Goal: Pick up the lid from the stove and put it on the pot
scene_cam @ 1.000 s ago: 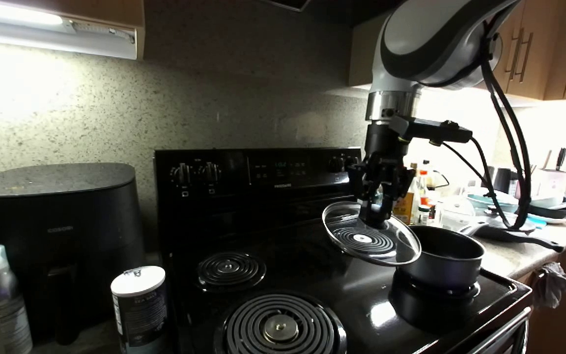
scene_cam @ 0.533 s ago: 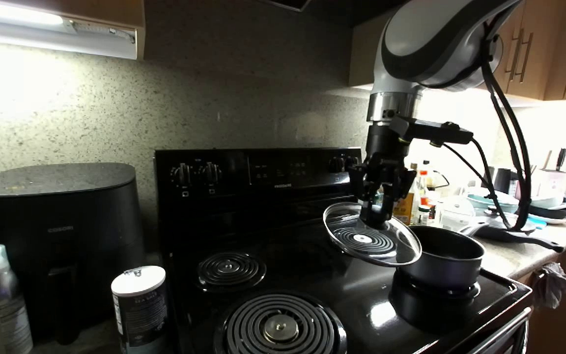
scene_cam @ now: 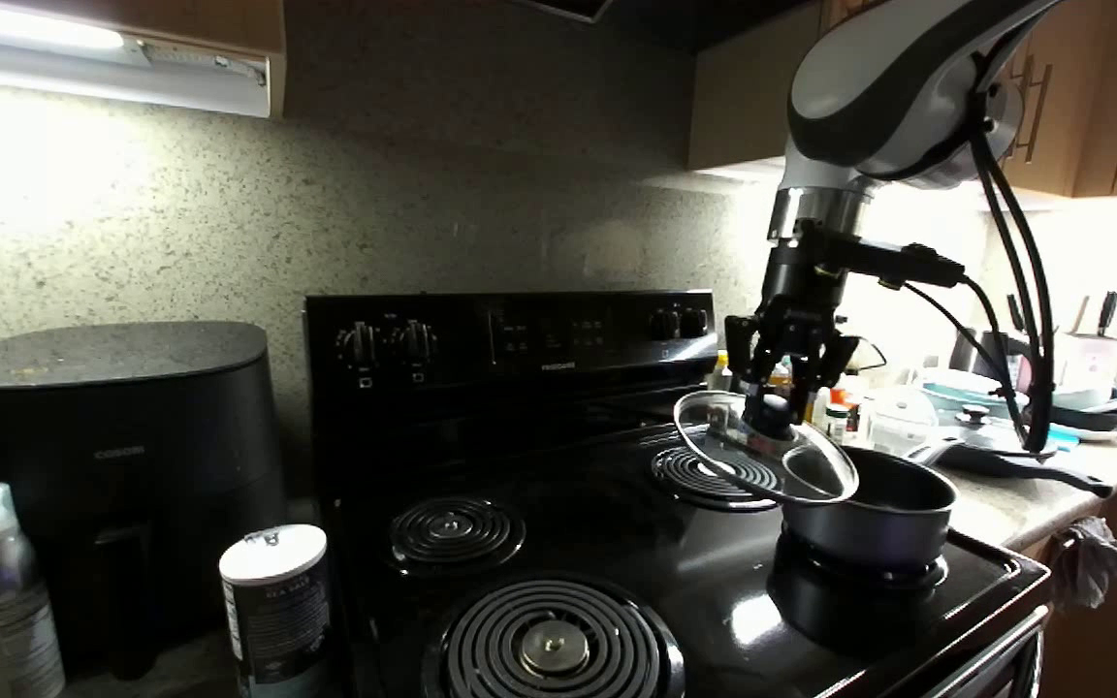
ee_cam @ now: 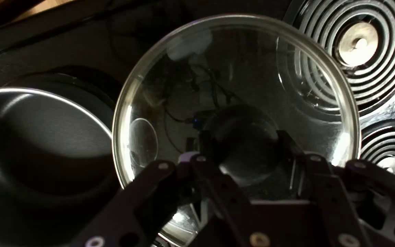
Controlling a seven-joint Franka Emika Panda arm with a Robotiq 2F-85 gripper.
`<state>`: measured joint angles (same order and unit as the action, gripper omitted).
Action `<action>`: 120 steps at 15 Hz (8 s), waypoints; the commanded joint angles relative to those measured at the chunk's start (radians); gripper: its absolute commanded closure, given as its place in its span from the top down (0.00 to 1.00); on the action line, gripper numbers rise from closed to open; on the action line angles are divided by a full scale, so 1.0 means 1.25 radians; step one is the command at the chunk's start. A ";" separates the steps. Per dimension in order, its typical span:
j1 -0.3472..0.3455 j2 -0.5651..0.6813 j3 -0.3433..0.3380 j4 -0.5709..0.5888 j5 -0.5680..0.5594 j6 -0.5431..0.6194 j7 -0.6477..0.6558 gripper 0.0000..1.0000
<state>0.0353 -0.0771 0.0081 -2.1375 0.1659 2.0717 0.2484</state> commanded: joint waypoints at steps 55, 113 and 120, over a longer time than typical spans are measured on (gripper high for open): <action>-0.156 0.072 -0.146 0.006 0.241 0.093 0.088 0.48; -0.160 0.146 -0.160 0.032 0.136 0.055 0.197 1.00; -0.149 0.140 -0.150 0.027 0.134 0.018 0.209 1.00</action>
<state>-0.1498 0.1138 -0.1829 -2.0924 0.3384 2.1196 0.4921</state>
